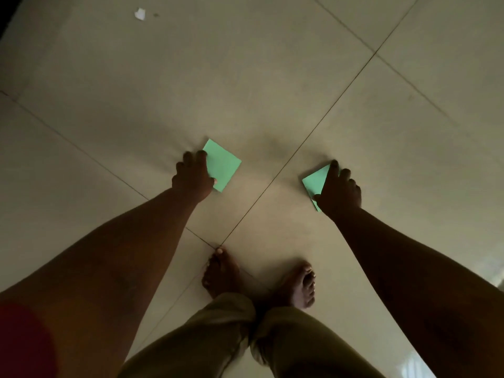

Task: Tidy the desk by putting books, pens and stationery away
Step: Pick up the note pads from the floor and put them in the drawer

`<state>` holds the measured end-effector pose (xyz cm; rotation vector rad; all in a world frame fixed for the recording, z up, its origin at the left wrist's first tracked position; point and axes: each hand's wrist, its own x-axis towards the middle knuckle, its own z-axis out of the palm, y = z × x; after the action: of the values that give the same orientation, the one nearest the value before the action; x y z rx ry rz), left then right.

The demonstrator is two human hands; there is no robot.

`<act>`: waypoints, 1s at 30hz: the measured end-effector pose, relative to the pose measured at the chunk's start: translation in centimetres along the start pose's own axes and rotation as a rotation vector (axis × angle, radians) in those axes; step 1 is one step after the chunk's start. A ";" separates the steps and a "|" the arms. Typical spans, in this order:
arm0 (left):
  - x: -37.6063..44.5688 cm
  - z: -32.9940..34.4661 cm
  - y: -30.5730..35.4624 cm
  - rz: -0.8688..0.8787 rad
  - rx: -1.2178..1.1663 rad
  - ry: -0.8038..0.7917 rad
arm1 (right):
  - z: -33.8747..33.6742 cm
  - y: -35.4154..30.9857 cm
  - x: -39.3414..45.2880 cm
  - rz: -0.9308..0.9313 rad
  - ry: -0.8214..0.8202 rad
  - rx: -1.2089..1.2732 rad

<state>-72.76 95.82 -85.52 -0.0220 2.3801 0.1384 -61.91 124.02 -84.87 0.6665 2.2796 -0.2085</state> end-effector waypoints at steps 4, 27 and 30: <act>0.4 0.1 0.2 -0.145 -0.182 0.051 | 0.1 0.0 0.4 0.085 -0.022 0.106; -1.0 3.2 4.0 -0.409 -0.354 0.041 | 0.1 1.6 -0.5 0.106 0.006 0.502; -1.4 3.1 3.7 -0.353 -0.487 0.005 | 0.0 1.9 -2.1 0.050 0.003 0.538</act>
<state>-69.87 99.79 -86.46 -0.6659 2.2515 0.5409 -59.73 124.80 -83.34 0.9905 2.2133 -0.8143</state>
